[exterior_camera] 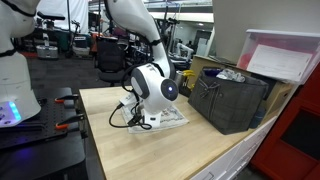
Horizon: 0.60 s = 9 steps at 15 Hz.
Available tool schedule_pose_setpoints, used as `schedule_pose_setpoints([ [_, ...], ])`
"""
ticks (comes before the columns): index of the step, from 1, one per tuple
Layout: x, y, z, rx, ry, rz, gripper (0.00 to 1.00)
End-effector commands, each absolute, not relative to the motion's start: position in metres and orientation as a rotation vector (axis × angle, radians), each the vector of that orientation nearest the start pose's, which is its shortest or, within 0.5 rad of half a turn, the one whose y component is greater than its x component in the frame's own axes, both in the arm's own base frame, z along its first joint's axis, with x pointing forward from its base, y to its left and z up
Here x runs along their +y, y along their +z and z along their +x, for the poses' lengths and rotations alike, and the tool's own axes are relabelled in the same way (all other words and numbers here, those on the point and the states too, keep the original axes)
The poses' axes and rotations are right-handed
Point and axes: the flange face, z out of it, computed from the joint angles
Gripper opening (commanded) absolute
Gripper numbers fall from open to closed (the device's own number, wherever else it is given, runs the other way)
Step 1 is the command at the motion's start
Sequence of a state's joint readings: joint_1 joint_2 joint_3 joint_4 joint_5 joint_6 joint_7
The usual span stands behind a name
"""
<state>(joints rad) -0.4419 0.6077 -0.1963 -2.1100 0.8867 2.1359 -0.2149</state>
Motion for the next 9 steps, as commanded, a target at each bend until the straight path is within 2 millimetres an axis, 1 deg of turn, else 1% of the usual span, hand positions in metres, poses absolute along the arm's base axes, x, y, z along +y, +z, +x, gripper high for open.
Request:
schedule_pose_setpoints([
  [1,-0.2711,0.1084,0.4093,1.333,0.307,-2.089,1.00],
  [3,-0.2691,0.1069,0.4062,1.346,0.307,-2.105,1.00],
  [5,-0.2716,0.1046,0.4053,1.366,0.297,-2.119,1.00],
  [9,-0.2760,0.1004,0.4126,1.392,0.257,-2.150,1.00],
])
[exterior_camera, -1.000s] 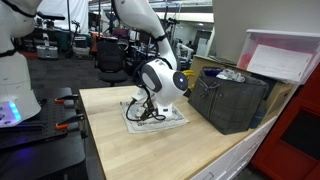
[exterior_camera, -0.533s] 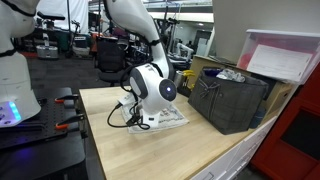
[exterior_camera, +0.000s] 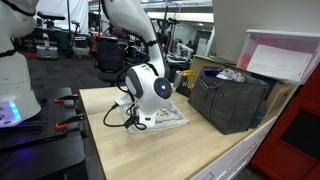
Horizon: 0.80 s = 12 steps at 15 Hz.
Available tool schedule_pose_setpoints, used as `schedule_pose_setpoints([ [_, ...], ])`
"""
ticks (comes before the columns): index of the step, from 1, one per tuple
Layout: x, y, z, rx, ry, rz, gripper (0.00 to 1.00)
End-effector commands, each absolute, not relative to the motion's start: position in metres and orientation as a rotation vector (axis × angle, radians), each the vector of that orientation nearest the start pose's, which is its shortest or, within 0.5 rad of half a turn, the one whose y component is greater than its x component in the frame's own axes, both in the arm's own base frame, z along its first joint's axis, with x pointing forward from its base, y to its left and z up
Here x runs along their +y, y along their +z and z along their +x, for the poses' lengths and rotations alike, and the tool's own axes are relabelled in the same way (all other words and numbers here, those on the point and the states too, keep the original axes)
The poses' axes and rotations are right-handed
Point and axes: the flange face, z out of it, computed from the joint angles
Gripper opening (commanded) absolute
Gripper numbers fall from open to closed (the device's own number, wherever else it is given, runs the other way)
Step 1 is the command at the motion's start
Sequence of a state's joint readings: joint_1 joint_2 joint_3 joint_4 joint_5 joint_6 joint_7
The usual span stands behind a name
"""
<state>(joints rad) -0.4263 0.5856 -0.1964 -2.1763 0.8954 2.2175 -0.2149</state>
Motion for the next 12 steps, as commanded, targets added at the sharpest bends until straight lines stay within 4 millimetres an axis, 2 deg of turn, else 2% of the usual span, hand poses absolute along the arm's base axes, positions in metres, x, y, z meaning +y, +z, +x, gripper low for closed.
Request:
schedule_pose_setpoints([
  [1,-0.276,0.101,0.415,1.389,0.246,-2.159,1.00],
  [12,-0.264,0.087,0.431,1.431,0.198,-2.161,1.00],
])
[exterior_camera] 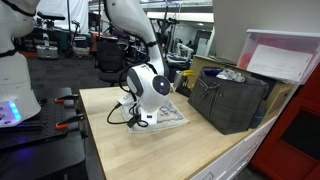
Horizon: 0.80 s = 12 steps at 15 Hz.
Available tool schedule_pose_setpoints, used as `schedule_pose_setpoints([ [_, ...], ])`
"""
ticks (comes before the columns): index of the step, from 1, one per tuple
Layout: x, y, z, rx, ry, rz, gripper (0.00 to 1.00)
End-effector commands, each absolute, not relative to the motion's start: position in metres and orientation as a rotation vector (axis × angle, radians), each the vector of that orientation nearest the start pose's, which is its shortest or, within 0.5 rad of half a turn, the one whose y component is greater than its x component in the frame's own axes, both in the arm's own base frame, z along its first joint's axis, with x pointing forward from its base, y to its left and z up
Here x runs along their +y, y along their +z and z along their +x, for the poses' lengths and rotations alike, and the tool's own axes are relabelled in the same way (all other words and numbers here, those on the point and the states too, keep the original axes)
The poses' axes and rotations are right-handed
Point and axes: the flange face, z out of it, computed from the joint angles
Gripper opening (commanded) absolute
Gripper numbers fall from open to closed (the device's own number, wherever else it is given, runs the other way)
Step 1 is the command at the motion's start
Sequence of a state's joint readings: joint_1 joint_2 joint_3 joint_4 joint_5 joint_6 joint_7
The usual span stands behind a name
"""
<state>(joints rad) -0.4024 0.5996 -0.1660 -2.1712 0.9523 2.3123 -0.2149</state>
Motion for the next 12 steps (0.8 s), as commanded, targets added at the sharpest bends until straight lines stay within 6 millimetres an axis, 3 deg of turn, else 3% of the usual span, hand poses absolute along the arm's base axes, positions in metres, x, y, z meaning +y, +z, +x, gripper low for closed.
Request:
schedule_pose_setpoints([
  [1,-0.263,0.086,0.433,1.437,0.192,-2.164,1.00],
  [6,-0.264,0.091,0.445,1.442,0.150,-2.173,1.00],
  [12,-0.272,0.115,0.476,1.412,0.054,-2.212,1.00],
])
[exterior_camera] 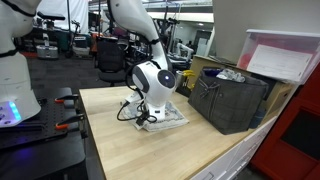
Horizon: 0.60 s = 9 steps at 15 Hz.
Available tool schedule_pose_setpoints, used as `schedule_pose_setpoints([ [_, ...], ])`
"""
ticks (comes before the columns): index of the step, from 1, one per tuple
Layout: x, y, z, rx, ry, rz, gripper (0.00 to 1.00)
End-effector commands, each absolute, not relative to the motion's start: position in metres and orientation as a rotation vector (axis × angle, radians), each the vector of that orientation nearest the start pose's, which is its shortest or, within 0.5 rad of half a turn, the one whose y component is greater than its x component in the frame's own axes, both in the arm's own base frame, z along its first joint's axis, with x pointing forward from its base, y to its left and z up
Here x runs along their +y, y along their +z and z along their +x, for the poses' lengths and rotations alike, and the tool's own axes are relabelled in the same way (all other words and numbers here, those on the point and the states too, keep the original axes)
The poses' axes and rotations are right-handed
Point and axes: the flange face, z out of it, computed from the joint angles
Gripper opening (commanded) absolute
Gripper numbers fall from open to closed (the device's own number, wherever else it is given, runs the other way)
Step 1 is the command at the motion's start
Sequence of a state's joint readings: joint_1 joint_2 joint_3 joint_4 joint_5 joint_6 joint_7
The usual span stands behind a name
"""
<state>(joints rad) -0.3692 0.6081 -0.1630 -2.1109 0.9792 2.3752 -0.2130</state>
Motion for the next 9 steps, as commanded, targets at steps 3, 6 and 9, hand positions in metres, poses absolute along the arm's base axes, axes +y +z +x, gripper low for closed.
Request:
schedule_pose_setpoints([
  [3,-0.272,0.121,0.489,1.392,0.031,-2.205,1.00],
  [6,-0.267,0.121,0.496,1.375,0.032,-2.204,1.00],
  [9,-0.263,0.117,0.492,1.367,0.051,-2.217,1.00],
])
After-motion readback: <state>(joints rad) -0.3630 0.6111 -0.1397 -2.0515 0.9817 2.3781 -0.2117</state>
